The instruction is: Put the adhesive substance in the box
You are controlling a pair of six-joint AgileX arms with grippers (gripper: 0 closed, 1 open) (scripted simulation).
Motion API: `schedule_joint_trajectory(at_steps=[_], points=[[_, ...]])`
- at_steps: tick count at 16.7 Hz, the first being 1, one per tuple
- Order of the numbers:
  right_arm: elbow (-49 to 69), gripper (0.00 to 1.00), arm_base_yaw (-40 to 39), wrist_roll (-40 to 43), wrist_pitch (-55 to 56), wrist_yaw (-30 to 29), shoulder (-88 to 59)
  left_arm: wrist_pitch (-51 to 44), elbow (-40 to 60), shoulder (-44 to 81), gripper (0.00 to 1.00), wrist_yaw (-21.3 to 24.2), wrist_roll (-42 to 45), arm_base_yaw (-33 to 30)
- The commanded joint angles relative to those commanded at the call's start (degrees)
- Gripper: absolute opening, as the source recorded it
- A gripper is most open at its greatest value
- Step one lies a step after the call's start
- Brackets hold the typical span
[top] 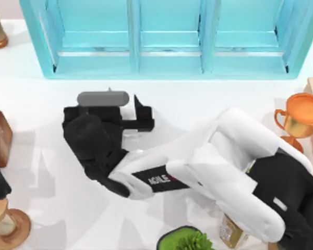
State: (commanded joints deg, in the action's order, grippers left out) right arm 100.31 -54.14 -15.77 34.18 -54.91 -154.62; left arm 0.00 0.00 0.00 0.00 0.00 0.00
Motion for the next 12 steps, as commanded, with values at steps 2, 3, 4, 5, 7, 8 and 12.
schedule_joint_trajectory(at_steps=[2, 3, 4, 5, 7, 8, 12], points=[[0.0, 1.0, 0.0, 0.0, 0.0, 0.0, 0.0, 0.0, 0.0, 0.0, 1.0, 0.0, 0.0, 0.0], [0.0, 0.92, 0.0, 0.0, 0.0, 0.0, 0.0, 0.0, 0.0, 0.0, 1.0, 0.0, 0.0, 0.0], [0.0, 0.85, 0.0, 0.0, 0.0, 0.0, 0.0, 0.0, 0.0, 0.0, 1.0, 0.0, 0.0, 0.0], [0.0, 0.77, 0.0, 0.0, 0.0, 0.0, 0.0, 0.0, 0.0, 0.0, 1.0, 0.0, 0.0, 0.0], [0.0, 0.62, 0.0, 0.0, 0.0, 0.0, 0.0, 0.0, 0.0, 0.0, 1.0, 0.0, 0.0, 0.0], [0.0, 0.55, 0.0, 0.0, 0.0, 0.0, 0.0, 0.0, 0.0, 0.0, 1.0, 0.0, 0.0, 0.0], [0.0, 0.25, 0.0, 0.0, 0.0, 0.0, 0.0, 0.0, 0.0, 0.0, 1.0, 0.0, 0.0, 0.0]])
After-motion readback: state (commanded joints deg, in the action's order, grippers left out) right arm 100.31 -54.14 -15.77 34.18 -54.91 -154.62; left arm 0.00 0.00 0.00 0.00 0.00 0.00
